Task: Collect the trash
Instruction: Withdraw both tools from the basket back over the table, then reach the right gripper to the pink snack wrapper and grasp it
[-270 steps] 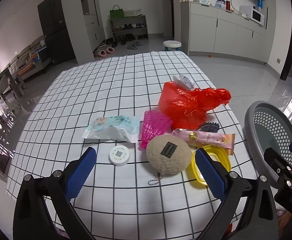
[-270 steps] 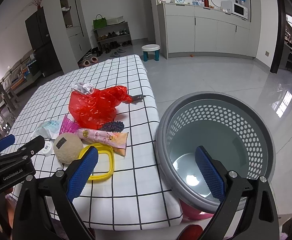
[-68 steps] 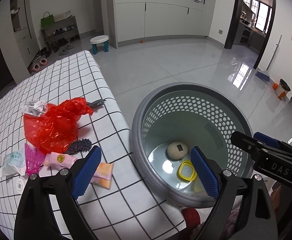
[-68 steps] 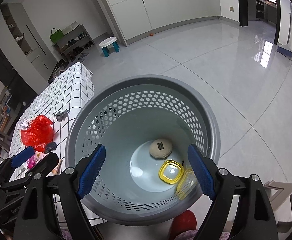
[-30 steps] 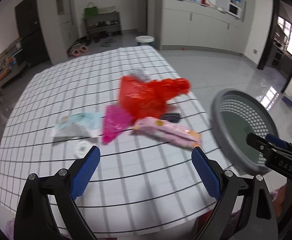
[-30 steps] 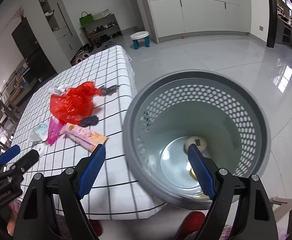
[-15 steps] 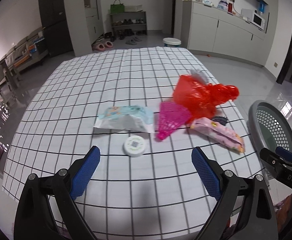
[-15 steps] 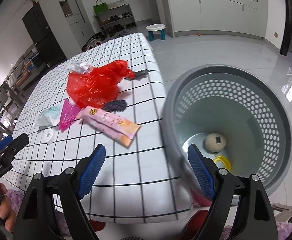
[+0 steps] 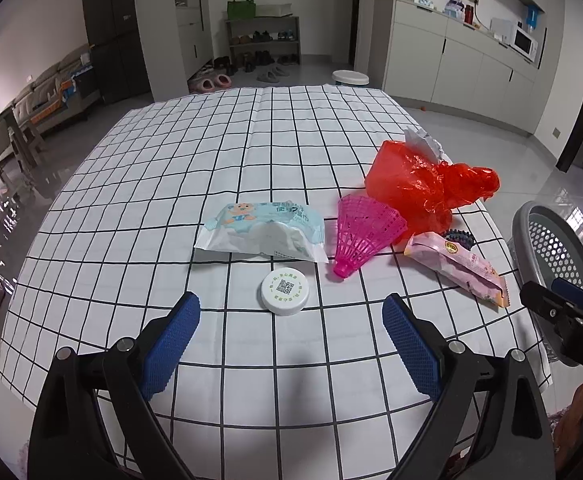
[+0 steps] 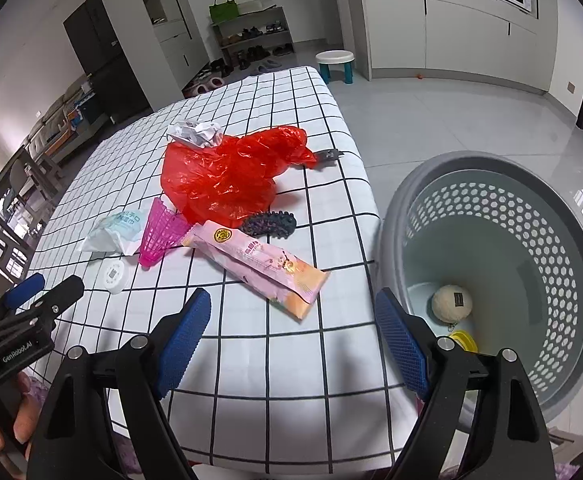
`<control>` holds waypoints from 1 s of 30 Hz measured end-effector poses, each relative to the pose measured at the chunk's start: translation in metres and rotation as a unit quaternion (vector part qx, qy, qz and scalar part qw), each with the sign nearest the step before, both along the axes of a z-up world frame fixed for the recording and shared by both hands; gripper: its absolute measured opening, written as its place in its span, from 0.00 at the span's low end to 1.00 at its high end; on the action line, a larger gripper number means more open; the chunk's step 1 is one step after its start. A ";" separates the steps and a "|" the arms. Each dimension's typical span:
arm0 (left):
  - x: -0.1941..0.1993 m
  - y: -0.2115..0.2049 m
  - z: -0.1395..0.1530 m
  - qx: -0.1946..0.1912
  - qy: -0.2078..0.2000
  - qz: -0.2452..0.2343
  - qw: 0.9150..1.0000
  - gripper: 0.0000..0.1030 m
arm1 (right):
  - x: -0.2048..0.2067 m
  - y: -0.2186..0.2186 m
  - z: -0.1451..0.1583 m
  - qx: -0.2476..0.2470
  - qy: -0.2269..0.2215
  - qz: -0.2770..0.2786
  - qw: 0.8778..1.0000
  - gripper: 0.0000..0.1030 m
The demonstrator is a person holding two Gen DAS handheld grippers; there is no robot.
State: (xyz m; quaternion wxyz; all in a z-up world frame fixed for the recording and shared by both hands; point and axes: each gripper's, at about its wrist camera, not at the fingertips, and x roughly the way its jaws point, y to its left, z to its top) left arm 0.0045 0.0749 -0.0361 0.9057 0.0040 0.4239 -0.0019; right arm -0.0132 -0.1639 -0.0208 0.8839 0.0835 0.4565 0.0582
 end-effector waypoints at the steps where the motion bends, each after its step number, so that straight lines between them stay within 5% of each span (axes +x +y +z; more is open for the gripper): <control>1: 0.000 0.000 -0.001 -0.001 0.000 0.000 1.000 0.88 | 0.002 0.000 -0.001 0.000 0.001 0.000 1.000 0.78; 30: 0.014 0.009 -0.017 0.008 0.012 0.004 1.000 0.88 | 0.056 0.028 -0.014 -0.016 0.018 0.048 0.999 0.78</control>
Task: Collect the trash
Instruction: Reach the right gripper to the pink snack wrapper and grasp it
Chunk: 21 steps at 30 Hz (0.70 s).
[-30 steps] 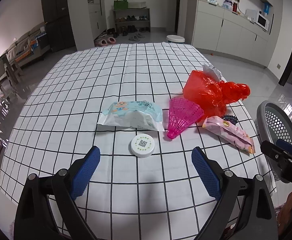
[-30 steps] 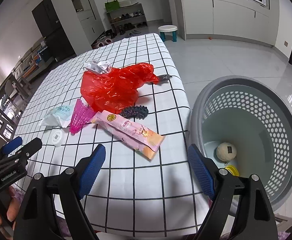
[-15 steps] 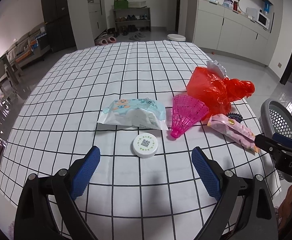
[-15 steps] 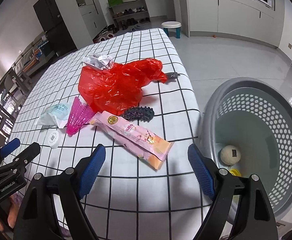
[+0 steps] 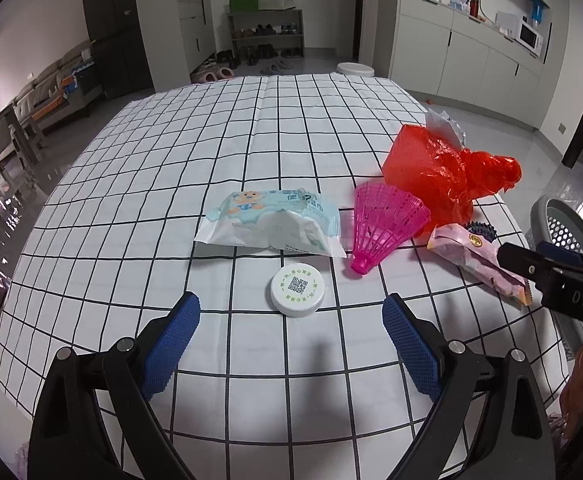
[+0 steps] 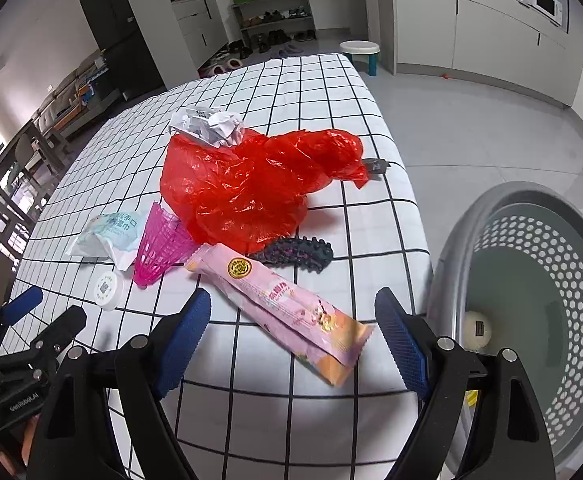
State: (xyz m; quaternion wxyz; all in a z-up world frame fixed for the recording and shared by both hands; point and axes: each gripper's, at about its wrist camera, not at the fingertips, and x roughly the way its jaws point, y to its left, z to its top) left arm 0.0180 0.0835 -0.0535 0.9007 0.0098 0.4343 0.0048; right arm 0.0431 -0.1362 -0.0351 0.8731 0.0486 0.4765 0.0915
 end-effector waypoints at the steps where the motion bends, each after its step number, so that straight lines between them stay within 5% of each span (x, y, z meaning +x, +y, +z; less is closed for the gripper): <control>1: 0.000 0.000 0.000 0.000 0.000 0.000 1.000 0.88 | 0.002 0.001 -0.001 -0.002 0.000 0.002 1.000 0.78; 21: 0.007 -0.003 -0.004 -0.001 0.006 0.001 1.000 0.88 | 0.012 0.012 -0.017 0.000 0.019 0.027 0.999 0.78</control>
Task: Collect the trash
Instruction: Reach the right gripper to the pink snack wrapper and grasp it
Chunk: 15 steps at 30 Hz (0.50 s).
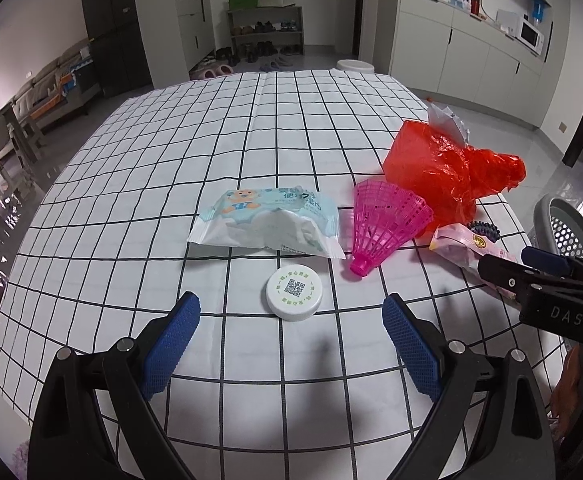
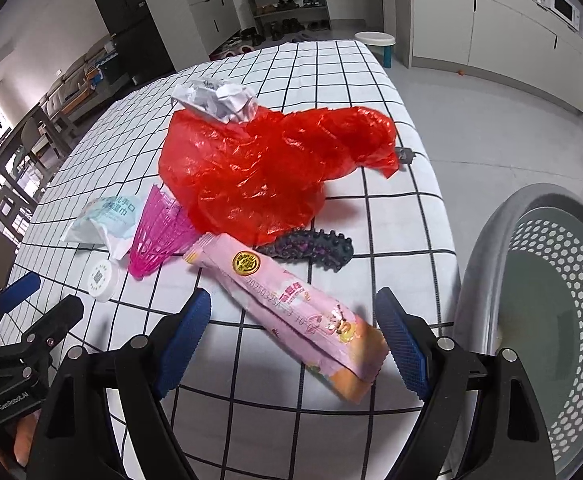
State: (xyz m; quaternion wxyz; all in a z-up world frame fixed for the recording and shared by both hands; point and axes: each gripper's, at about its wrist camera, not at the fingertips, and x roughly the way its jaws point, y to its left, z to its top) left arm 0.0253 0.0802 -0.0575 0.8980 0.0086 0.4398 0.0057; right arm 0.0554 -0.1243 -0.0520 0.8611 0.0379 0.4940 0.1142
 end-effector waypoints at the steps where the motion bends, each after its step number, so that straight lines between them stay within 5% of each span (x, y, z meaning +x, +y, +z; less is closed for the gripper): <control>1: 0.000 0.000 0.000 0.000 0.000 0.000 1.000 0.88 | 0.000 0.001 -0.001 0.001 0.002 0.002 1.000 0.78; 15: -0.001 0.005 -0.001 -0.001 -0.001 0.008 1.000 0.88 | -0.009 0.008 -0.007 0.016 0.015 0.024 0.999 0.78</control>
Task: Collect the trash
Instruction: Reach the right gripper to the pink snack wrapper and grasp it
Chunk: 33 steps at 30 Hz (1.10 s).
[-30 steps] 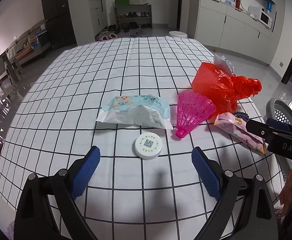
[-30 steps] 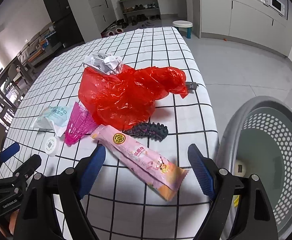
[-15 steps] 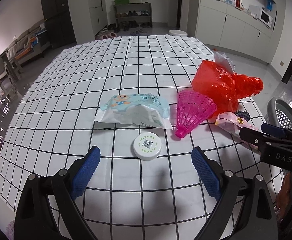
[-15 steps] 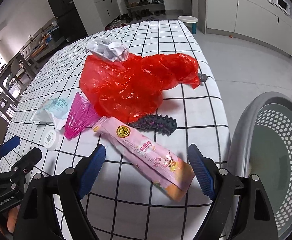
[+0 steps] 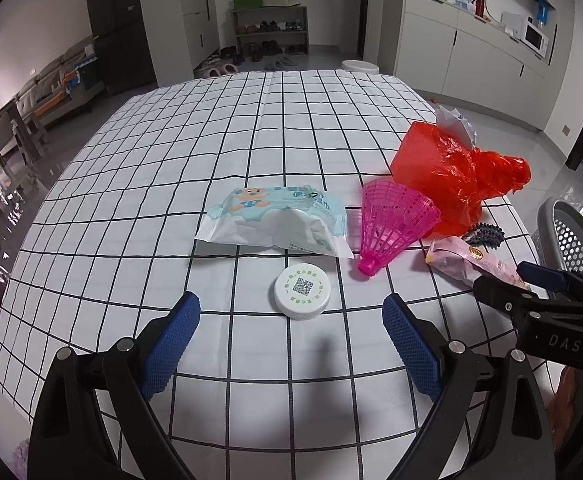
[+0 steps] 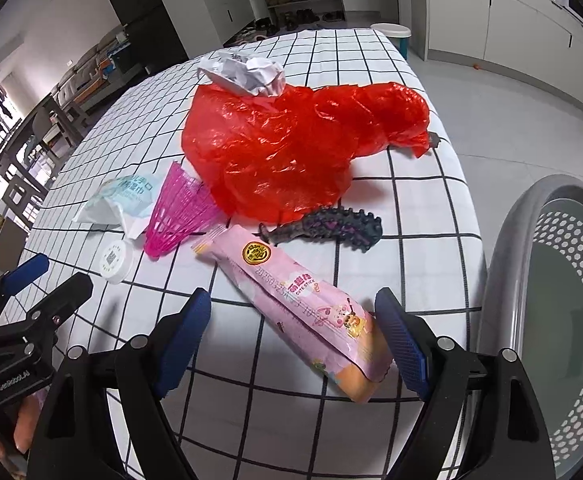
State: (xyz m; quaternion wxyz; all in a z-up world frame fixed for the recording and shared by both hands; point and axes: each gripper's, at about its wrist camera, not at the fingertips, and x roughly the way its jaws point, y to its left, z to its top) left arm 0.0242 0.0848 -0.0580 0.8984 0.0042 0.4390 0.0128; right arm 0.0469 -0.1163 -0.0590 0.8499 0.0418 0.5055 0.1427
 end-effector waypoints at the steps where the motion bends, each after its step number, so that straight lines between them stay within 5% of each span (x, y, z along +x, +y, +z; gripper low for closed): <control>1: 0.000 0.000 0.000 0.000 -0.001 0.001 1.000 0.88 | -0.001 -0.001 0.000 0.003 0.000 0.000 1.000 0.78; 27: 0.002 0.020 -0.008 -0.014 0.016 0.020 1.000 0.88 | 0.002 0.017 -0.005 -0.043 -0.012 0.010 0.999 0.77; 33: 0.002 0.021 -0.011 -0.010 0.017 0.023 1.000 0.88 | -0.003 0.020 -0.008 -0.060 -0.011 0.009 0.998 0.70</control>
